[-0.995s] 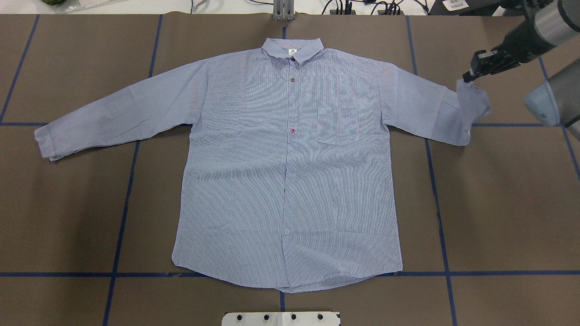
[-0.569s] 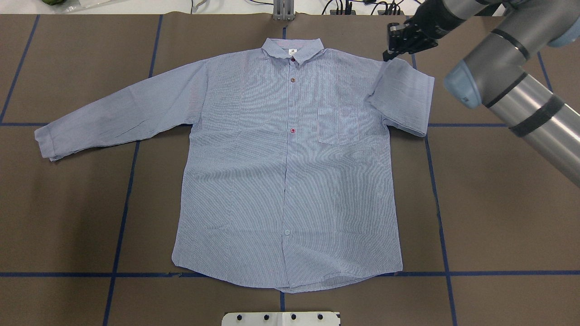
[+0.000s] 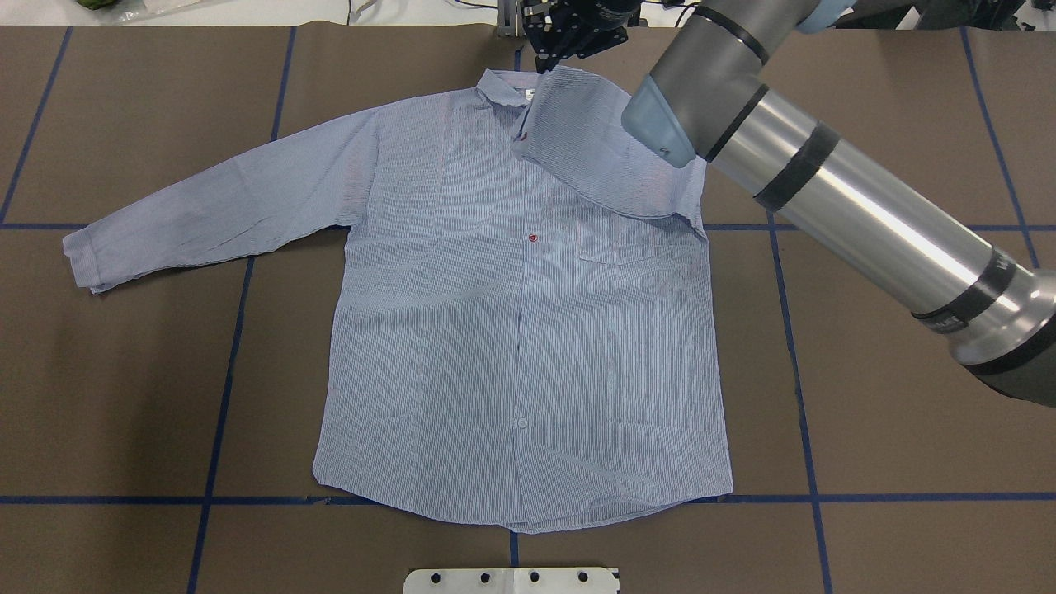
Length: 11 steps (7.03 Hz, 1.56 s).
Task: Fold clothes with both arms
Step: 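Lift the sleeve with the right gripper and fold it across the shirt front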
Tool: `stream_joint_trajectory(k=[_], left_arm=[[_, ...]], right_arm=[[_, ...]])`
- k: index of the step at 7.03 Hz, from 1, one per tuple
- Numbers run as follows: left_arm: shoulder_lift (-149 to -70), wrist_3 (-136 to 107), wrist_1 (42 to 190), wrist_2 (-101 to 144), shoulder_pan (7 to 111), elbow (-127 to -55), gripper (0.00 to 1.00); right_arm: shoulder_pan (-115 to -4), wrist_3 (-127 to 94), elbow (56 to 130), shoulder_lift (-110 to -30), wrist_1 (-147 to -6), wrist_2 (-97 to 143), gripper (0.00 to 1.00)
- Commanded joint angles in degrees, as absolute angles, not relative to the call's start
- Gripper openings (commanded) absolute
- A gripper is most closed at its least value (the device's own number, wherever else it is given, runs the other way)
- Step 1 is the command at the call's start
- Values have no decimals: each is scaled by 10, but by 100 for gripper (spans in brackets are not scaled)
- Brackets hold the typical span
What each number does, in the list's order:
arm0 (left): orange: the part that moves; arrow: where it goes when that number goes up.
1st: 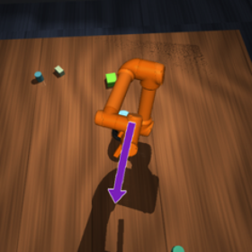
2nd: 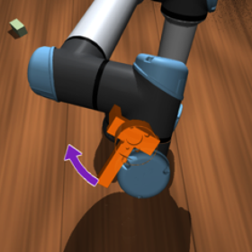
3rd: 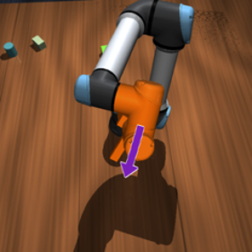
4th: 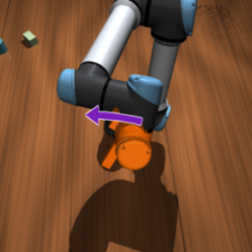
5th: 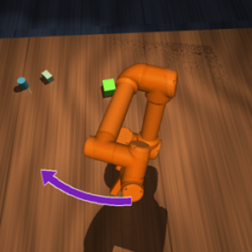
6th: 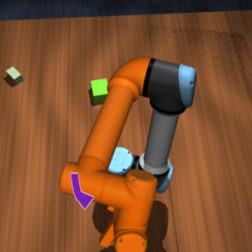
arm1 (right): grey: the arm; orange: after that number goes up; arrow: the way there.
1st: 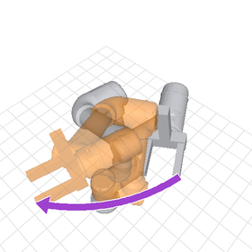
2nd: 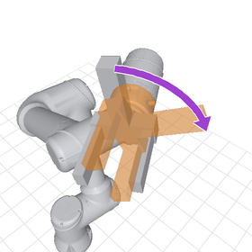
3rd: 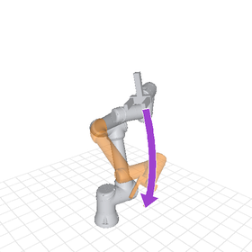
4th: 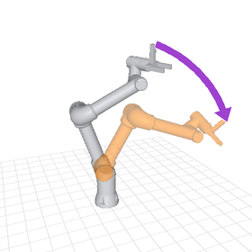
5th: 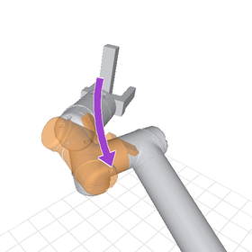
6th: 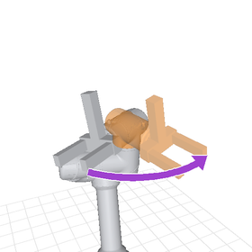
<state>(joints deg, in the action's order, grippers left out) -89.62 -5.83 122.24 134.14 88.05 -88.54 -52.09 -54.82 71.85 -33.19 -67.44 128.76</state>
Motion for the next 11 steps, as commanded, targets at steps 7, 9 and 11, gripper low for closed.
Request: stream_joint_trajectory(k=[7,9,11], left_arm=[[-889,-58,1223,1339,881,-884,100],[-889,-58,1223,1339,881,-884,100],[-888,-59,1223,1340,881,-884,100]], right_arm=[[-412,-546,625,-260,-664,1206,0],[-403,-548,585,-257,-626,1182,0],[-397,-551,558,-234,-615,1143,99]])
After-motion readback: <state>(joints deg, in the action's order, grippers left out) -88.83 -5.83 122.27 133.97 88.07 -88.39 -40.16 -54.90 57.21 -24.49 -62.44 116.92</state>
